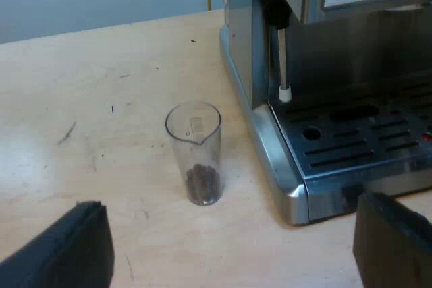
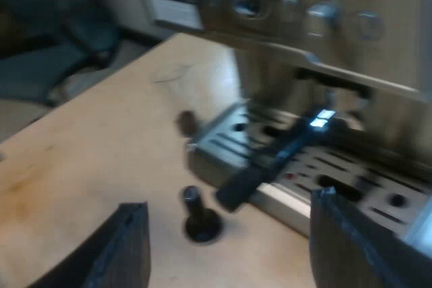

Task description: Pour the beans into the coffee machine

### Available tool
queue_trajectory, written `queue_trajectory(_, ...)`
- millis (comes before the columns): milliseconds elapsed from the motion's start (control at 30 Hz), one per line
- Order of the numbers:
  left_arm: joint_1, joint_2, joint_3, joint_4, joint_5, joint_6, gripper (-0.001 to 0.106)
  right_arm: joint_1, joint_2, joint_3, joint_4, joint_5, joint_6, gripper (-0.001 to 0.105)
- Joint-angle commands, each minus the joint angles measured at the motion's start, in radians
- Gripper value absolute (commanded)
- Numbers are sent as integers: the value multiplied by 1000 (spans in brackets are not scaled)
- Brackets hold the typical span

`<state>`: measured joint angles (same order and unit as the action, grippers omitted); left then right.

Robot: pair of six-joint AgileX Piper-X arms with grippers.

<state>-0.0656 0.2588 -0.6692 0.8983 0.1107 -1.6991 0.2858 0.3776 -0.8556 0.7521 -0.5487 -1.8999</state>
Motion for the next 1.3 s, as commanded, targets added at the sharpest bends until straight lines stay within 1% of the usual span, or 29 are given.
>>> queue_trajectory(33,2,27,2,-44,-9,-4,85,47,48,-11,-55,-44,-28,54)
queue_trajectory(100,2,49,1,-46,-9,-4,85,109,100,-11,-81,-43,-65,54)
queue_trajectory(200,2,72,1,-46,-9,-2,85,174,142,-11,-103,-23,-100,54)
queue_trajectory(233,2,76,1,-46,-9,-2,85,184,152,-11,-107,-17,-104,54)
queue_trajectory(333,2,99,1,-56,-9,-2,85,256,202,-11,-144,48,-104,54)
queue_trajectory(433,2,113,23,-94,-9,11,85,321,245,-11,-183,110,-104,54)
queue_trajectory(533,2,114,61,-132,-9,55,85,372,285,-11,-210,159,-104,54)
queue_trajectory(567,2,114,82,-150,-9,68,85,405,315,-11,-226,191,-102,54)
queue_trajectory(667,2,116,128,-189,-9,69,85,449,358,-11,-254,235,-102,55)
queue_trajectory(733,2,115,162,-217,-9,69,85,466,377,-11,-269,258,-102,61)
queue_trajectory(767,2,115,179,-232,-9,69,85,480,394,-11,-280,284,-97,69)
queue_trajectory(833,2,115,206,-253,-9,69,85,492,417,-11,-301,302,-92,76)
queue_trajectory(900,2,115,235,-280,-9,69,85,494,423,-11,-307,303,-85,77)
queue_trajectory(933,2,115,242,-285,-9,69,85,499,438,-11,-315,303,-68,78)
queue_trajectory(967,2,115,273,-331,-9,69,85,498,457,-11,-315,303,-47,78)
queue_trajectory(1033,2,115,299,-366,-9,66,85,498,471,-11,-315,303,-47,78)
queue_trajectory(1133,2,115,345,-449,-9,66,85,498,488,-11,-315,303,-47,78)
queue_trajectory(1200,2,115,380,-506,-9,46,85,498,490,-11,-315,306,-47,78)
queue_trajectory(1267,2,121,421,-583,-9,5,85,498,490,-11,-318,306,-47,78)
queue_trajectory(1300,2,122,423,-587,-9,2,85,498,490,-11,-320,306,-47,78)
